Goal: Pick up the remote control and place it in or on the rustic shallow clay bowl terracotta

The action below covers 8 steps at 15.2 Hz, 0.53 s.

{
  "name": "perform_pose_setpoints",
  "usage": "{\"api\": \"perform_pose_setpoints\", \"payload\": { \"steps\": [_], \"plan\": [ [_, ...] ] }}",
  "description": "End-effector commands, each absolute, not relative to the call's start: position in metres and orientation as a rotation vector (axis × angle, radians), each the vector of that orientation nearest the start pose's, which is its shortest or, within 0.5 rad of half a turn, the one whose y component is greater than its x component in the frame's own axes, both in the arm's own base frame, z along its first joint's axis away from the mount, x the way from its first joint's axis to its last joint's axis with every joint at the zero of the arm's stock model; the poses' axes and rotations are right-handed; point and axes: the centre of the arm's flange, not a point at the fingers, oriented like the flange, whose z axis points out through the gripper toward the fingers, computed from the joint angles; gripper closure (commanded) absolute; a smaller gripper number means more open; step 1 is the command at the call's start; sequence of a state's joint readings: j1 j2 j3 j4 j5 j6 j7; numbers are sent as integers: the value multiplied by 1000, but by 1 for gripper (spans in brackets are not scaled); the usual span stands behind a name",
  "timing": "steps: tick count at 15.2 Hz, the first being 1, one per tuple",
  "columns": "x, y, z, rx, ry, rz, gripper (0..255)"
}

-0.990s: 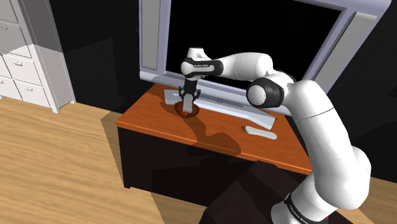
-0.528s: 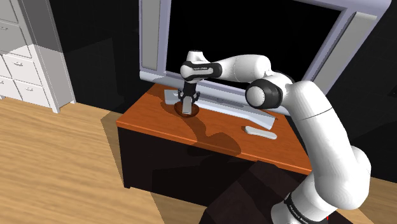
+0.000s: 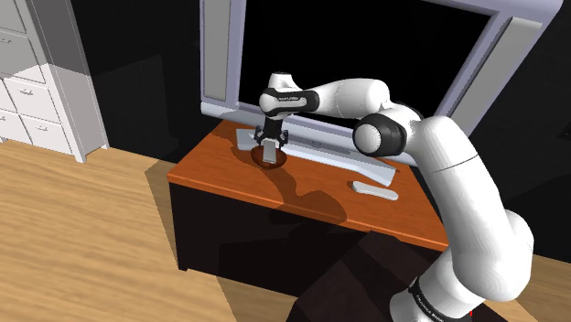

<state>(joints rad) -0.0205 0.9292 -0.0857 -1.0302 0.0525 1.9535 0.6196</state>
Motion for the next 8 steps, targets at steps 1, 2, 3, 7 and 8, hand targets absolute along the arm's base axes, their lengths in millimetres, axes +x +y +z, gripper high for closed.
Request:
{"api": "perform_pose_setpoints", "payload": {
  "steps": [1, 2, 3, 7, 8],
  "plan": [
    [775, -56, 281, -2964, 1101, -3, 0],
    [775, -56, 294, -2964, 1101, -3, 0],
    [775, -55, 307, -2964, 1101, -3, 0],
    [775, -55, 331, -2964, 1101, -3, 0],
    [775, -55, 331, -2964, 1101, -3, 0]
  ]
}}
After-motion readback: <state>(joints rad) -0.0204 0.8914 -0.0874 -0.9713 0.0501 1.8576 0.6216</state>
